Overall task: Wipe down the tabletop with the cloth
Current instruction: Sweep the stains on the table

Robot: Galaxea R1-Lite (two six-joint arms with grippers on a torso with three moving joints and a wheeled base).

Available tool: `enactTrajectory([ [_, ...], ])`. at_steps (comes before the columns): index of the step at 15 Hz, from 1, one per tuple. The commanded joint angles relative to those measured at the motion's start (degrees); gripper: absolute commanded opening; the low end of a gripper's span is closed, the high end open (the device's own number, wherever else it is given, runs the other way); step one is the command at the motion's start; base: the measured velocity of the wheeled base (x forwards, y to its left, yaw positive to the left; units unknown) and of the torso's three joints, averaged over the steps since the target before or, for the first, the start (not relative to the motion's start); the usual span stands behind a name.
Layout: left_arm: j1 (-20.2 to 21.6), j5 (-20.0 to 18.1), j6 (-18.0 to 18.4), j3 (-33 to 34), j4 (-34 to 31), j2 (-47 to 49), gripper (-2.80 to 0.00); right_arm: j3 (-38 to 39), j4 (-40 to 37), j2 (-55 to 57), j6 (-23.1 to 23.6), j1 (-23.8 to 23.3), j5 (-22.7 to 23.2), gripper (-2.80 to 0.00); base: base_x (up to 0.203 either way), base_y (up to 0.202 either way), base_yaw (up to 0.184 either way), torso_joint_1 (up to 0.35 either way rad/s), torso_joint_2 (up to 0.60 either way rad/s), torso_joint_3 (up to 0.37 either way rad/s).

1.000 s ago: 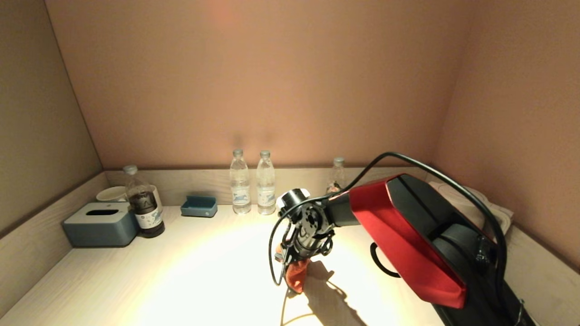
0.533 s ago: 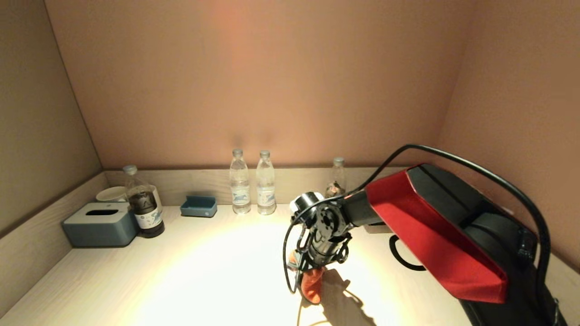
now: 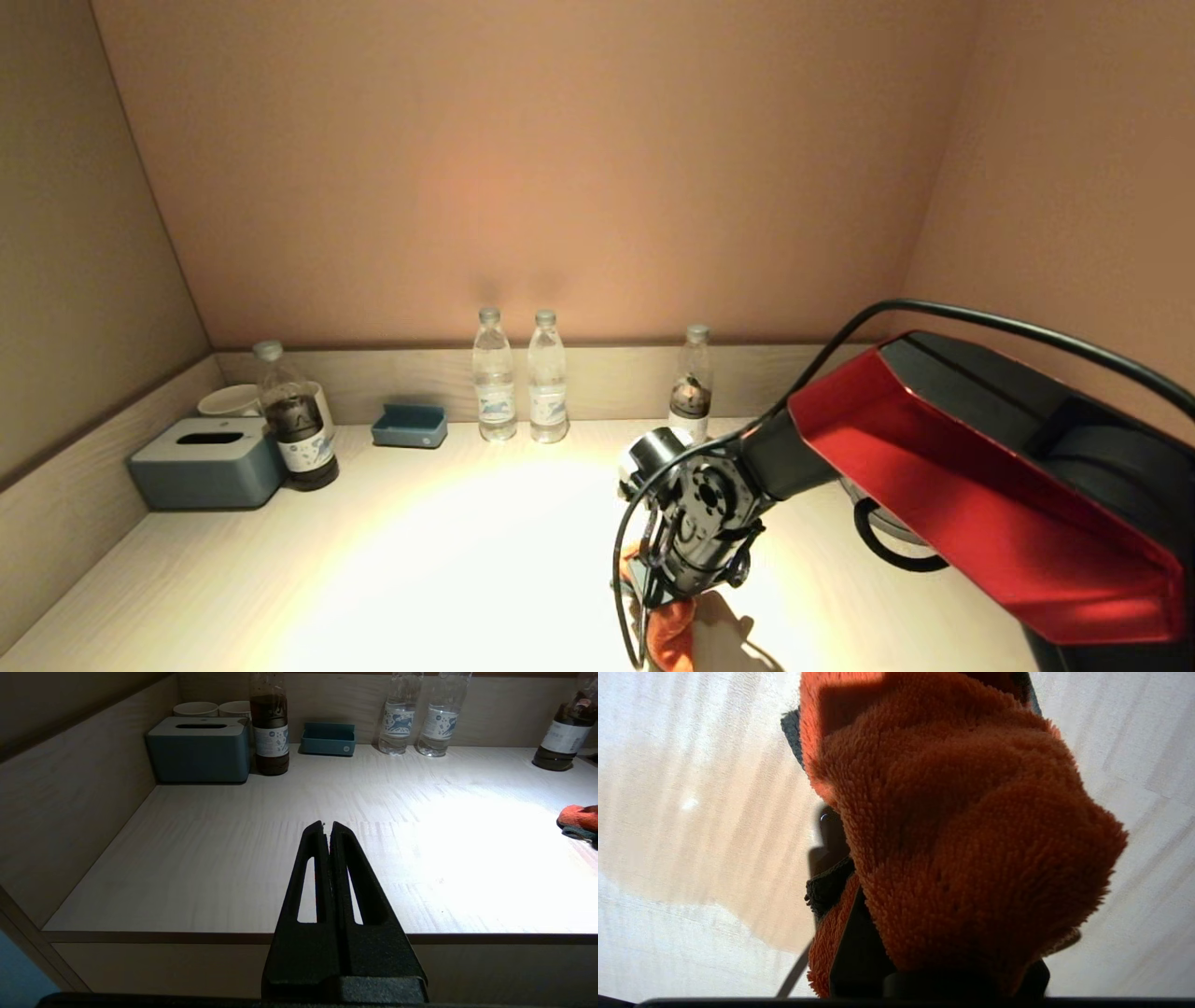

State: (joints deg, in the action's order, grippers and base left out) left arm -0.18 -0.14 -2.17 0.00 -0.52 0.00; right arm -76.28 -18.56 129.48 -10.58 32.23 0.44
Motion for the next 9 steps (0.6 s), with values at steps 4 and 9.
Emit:
enactTrajectory([
  [4, 0.0, 0.0, 0.0, 0.0, 0.0, 0.0, -2.80, -0.1, 3.5, -2.8, -0.1, 5.3, 0.1, -2.80, 0.000, 0.000, 0.000, 0.000, 0.00, 0.000],
  [9, 0.0, 0.0, 0.0, 0.0, 0.0, 0.0, -2.80, -3.9, 3.4, -2.4, -0.5, 12.7, -0.1, -2.80, 0.000, 0.000, 0.000, 0.000, 0.00, 0.000],
])
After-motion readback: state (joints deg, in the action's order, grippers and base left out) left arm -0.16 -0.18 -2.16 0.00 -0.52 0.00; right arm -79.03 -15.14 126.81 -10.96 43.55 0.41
